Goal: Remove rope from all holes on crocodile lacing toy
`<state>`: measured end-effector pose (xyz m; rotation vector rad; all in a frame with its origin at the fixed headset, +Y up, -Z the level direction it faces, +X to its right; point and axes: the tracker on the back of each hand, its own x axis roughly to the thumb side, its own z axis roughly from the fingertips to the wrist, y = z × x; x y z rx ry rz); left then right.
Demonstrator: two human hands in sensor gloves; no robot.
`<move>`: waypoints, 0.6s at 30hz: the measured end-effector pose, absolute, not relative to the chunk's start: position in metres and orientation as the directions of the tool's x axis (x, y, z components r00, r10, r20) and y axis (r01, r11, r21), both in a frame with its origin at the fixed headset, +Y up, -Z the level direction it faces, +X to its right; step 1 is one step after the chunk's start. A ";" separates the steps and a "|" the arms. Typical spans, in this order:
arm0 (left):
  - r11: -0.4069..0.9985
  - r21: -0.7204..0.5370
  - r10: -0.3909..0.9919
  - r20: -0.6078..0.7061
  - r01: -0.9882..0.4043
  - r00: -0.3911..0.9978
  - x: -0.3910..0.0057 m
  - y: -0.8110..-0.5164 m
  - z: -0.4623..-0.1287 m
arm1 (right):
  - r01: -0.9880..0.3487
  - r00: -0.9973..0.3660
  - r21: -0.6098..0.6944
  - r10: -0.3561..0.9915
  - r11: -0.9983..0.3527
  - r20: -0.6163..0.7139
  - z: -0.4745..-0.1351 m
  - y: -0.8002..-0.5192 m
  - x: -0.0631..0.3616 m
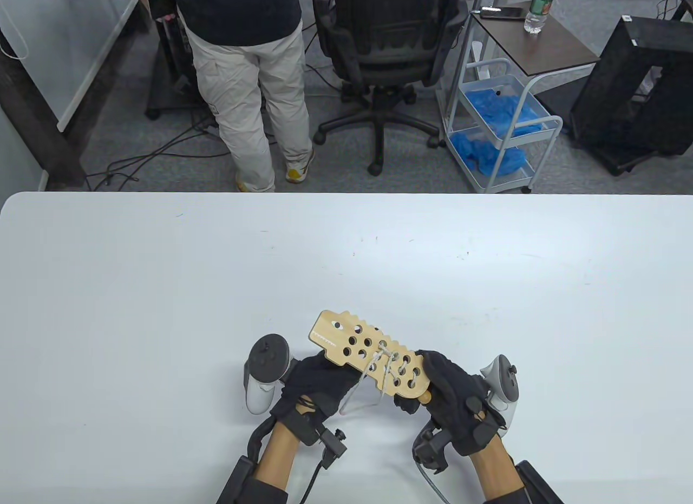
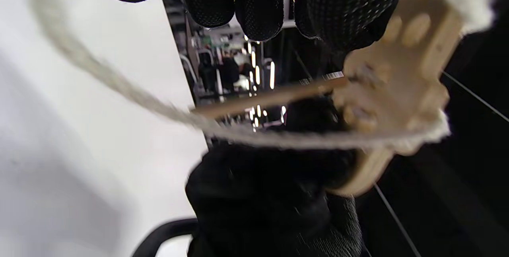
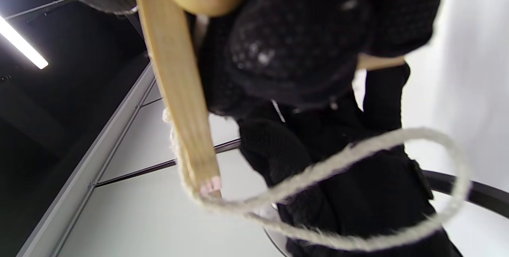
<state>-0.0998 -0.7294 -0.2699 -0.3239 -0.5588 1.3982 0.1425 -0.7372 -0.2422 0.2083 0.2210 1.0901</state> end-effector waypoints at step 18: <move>0.376 -0.394 0.917 0.290 -0.838 0.275 -0.090 -0.718 -0.261 | -0.823 0.507 0.248 0.857 0.512 -0.087 -0.243 -0.744 0.144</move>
